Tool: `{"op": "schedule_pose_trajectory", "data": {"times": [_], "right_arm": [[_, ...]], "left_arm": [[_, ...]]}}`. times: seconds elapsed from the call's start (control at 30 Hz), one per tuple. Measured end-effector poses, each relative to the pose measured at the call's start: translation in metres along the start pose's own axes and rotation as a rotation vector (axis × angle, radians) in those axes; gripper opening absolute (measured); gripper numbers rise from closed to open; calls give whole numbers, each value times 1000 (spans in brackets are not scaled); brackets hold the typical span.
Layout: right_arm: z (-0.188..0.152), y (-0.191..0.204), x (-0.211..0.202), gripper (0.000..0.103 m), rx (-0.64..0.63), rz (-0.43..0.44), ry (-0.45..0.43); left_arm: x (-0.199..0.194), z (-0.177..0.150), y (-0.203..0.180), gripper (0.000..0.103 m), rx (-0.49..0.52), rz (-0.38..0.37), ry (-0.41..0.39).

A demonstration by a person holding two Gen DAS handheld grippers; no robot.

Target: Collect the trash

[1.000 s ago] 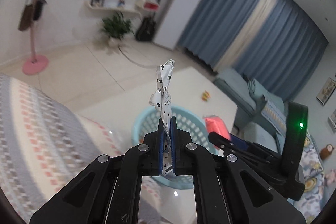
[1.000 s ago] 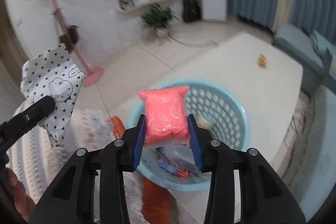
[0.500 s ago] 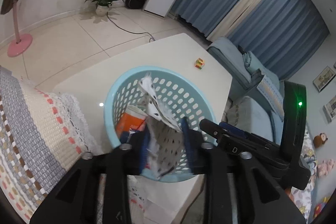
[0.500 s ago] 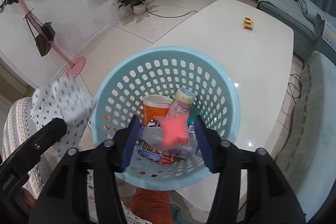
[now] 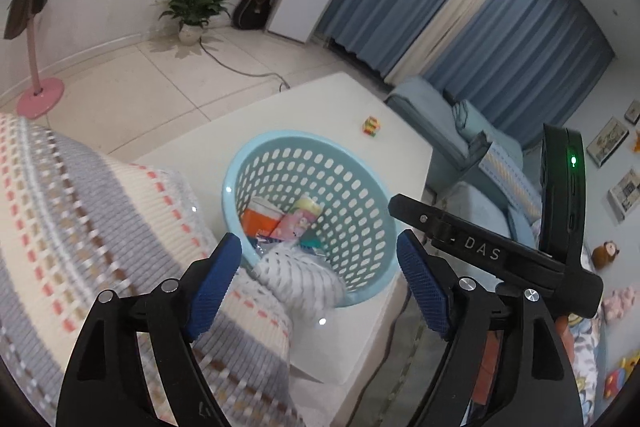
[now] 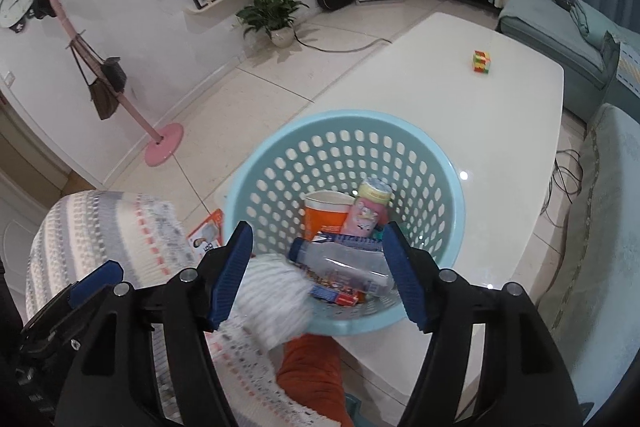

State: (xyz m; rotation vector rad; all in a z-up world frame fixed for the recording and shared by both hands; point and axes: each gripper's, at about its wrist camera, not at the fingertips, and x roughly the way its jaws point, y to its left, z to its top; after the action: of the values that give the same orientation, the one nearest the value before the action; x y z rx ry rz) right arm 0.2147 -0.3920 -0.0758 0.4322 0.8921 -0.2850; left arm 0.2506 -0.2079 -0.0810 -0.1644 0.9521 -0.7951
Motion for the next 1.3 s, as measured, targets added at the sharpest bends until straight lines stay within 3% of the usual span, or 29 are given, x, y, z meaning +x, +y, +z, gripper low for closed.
{"op": "schedule_pose_trajectory", "data": {"times": [0.13,0.3,0.5,0.53,0.77,1.0,1.13,1.3], "right_arm": [[-8,18,-21,64,-40,7,-44],[-18,50,-41,64,-92,56,-74],[-50,133,-83,75,-313,184,-197],[-57,146,-89,76,-338,208,-215],[-103,200,-107,78,-361,245,-320],[-130,194,-116,78,-325,135,-424],[-134,177,-106,78,-328,83,-404],[-141,161,-100,78,-326,33,-411]], "left_arm": [[-31,-8,7,78,-12,23,-59],[-87,-26,22,78,-44,104,-171],[-162,-53,30,80,-39,329,-321],[-178,-60,33,81,-41,393,-352],[-232,-94,50,85,-53,637,-501],[-227,-113,53,85,-49,631,-565],[-211,-121,52,85,-18,603,-559],[-203,-125,47,86,37,664,-555]]}}
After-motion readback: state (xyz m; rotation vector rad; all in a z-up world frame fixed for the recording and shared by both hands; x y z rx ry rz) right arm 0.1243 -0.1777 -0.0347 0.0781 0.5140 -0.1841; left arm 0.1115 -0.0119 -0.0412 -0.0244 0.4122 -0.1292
